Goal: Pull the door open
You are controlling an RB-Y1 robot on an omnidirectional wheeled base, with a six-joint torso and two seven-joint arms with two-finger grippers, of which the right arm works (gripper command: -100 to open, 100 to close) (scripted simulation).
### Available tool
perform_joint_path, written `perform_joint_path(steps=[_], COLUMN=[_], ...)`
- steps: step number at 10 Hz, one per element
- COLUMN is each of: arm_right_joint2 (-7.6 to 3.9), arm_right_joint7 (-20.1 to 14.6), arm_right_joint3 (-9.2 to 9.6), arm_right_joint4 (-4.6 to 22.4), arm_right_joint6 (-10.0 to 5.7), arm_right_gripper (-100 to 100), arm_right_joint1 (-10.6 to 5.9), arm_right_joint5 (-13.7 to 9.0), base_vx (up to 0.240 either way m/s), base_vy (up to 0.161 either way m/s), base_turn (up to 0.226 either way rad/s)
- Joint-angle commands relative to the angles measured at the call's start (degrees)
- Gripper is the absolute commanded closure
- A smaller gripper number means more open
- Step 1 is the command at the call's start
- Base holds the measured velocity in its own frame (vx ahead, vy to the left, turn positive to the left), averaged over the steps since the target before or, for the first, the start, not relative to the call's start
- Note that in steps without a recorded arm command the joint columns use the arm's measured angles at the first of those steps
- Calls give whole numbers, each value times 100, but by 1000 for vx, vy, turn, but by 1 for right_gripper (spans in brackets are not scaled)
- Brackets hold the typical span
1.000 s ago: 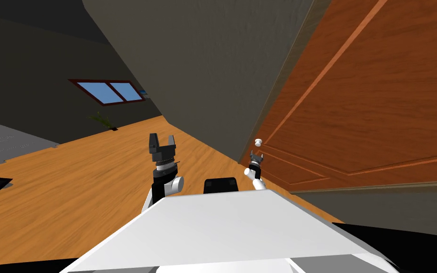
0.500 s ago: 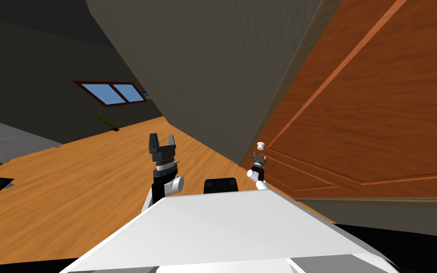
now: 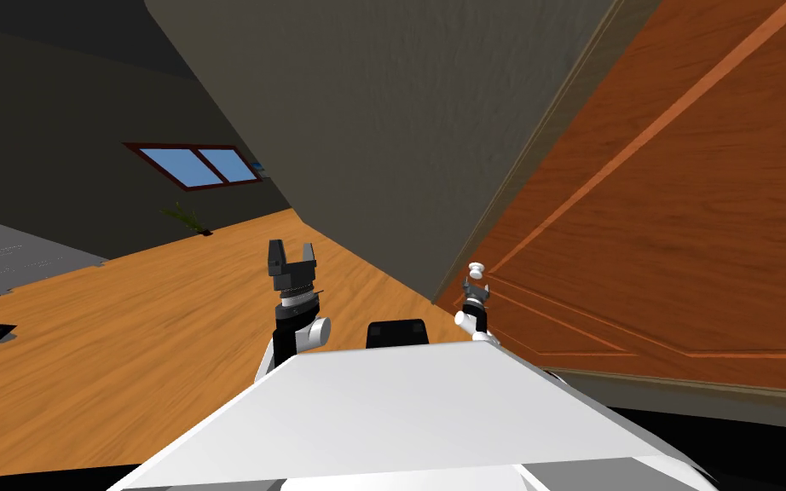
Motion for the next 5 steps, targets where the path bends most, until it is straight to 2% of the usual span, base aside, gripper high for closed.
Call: perform_joint_path(steps=[1,2,3,5], arm_right_joint2=[-156,-156,-295,-462], arm_right_joint7=[-211,-211,-389,-603], arm_right_joint3=[24,24,48,77], arm_right_joint4=[67,67,105,151], arm_right_joint6=[2,2,-1,-5], arm_right_gripper=[-100,-100,-100,-100], arm_right_joint1=[57,57,132,222], arm_right_joint5=[7,7,15,25], base_vx=[141,86,101,126], base_vy=[6,-8,-4,-3], base_turn=[4,-1,11,8])
